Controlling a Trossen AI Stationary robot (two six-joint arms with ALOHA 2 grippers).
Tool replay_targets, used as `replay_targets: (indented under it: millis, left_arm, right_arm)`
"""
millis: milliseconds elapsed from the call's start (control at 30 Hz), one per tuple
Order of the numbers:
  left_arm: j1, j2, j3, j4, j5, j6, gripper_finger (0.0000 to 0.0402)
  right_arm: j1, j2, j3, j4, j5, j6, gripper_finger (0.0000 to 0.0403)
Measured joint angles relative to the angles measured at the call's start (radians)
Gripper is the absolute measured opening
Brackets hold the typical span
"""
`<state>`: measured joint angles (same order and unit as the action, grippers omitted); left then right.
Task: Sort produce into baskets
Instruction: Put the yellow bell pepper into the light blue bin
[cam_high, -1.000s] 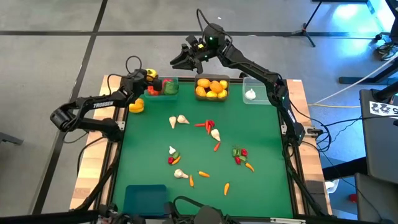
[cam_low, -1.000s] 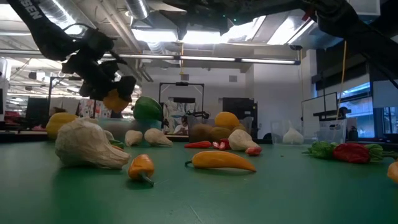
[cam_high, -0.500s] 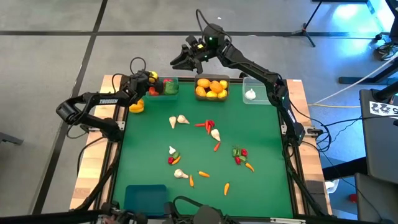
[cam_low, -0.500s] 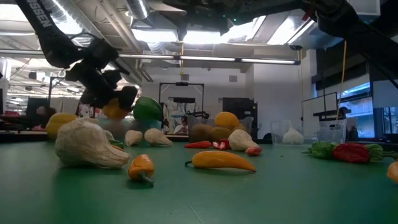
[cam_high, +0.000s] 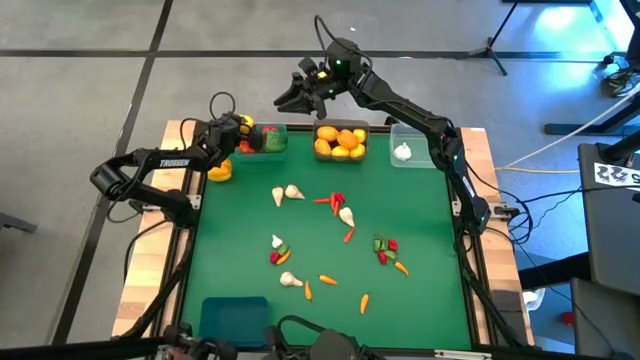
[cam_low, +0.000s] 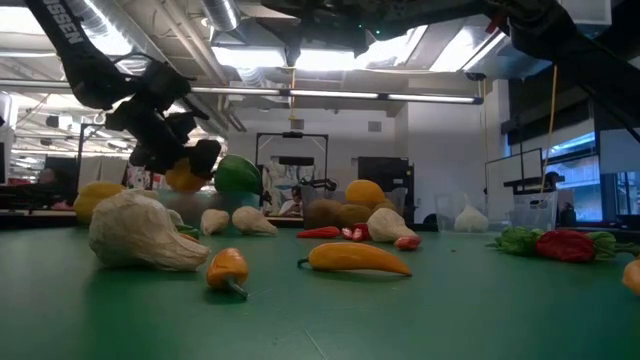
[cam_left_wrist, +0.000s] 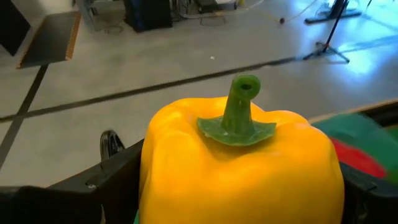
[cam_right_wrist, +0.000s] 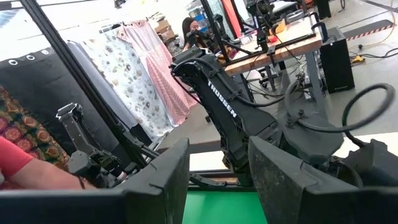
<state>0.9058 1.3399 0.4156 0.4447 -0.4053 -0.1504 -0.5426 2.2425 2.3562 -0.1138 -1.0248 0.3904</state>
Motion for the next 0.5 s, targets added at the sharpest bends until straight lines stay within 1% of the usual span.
replay_targets:
  millis: [167, 400, 500]
  left_arm:
    - [0.000, -0.001, 0.002, -0.034, -0.001, 0.019, 0.0338]
    - [0.000, -0.001, 0.008, -0.040, 0.000, 0.051, 0.0338]
    - [0.000, -0.001, 0.008, -0.040, -0.001, 0.040, 0.0338]
  right_arm:
    - [0.000, 0.000, 0.000, -0.001, -0.041, -0.002, 0.0161]
    - [0.000, 0.000, 0.000, -0.001, -0.045, -0.002, 0.0161]
    - [0.000, 0.000, 0.000, -0.001, -0.046, -0.002, 0.0161]
